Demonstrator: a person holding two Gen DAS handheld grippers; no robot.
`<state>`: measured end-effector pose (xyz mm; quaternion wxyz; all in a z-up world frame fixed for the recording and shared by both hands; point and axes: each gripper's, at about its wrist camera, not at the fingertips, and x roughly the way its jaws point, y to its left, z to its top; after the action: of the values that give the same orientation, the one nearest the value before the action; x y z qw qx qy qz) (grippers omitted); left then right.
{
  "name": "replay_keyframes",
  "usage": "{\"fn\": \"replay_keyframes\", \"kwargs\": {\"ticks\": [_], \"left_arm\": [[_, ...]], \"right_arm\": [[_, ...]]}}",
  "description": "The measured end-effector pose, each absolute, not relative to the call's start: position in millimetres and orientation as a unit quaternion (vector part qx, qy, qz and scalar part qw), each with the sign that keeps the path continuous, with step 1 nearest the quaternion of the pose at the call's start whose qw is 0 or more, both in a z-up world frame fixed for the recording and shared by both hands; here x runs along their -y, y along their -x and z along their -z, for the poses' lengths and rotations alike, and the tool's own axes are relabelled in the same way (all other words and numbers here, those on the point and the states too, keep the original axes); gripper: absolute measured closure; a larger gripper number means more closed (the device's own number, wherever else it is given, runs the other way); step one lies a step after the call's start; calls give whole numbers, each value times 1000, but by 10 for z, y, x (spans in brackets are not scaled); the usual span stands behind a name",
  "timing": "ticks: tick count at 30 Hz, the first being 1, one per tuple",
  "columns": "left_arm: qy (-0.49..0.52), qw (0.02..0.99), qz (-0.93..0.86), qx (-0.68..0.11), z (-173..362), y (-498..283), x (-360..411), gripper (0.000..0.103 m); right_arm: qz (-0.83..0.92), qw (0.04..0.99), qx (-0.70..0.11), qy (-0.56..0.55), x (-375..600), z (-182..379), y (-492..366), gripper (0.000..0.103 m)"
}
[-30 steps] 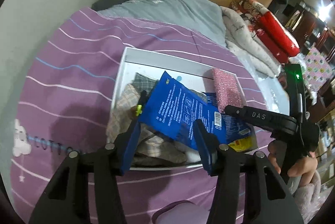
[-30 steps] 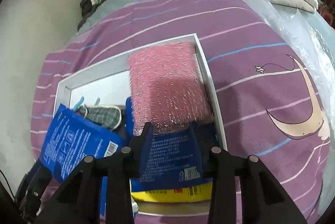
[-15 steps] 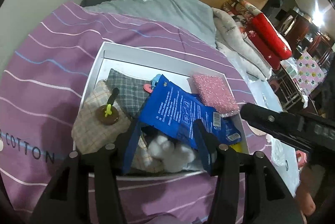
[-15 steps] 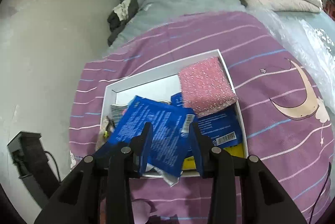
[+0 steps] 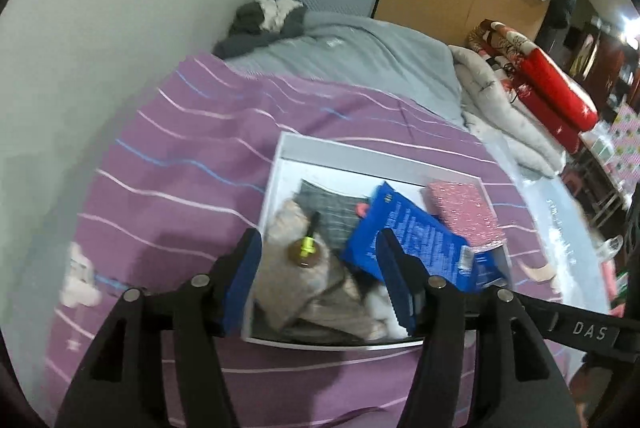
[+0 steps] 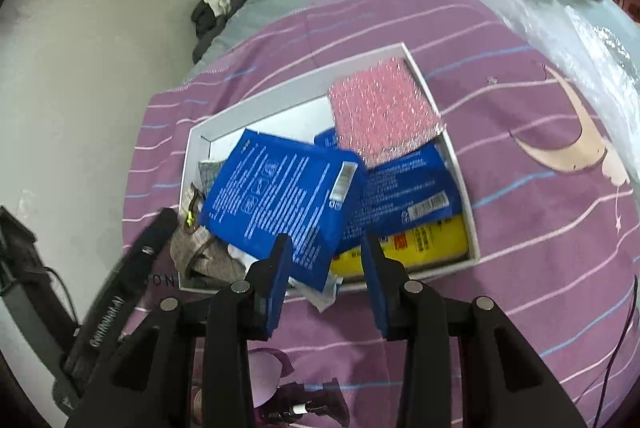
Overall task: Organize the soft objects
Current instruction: 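Lower the blue pack and pink sponge into the tray and open both grippers, then grasp the lavender rounded pad beside the maroon bottle with the right gripper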
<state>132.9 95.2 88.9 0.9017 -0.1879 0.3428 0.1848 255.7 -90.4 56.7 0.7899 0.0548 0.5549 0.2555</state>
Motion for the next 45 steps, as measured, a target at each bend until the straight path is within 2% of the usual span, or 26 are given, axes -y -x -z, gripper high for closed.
{"fn": "replay_keyframes", "kwargs": {"ticks": [12,15,17,45], "left_arm": [[184,878,-163,-412,-892,-1196,-936,42],[166,861,-162,-453,-841,-1198,-904,42],[151,854,-160,-471,-823,-1171,-876,42],[168,808,-127,-551,-692,-952,-992,42]], "right_arm": [[-266,768,-581,-40,888,-588,-2231,65],[-276,756,-592,-40,878,-556,-2173,57],[-279,749,-601,-31,861,-528,-2131,57],[-290,737,-610,20,730,-598,-1826,50]]}}
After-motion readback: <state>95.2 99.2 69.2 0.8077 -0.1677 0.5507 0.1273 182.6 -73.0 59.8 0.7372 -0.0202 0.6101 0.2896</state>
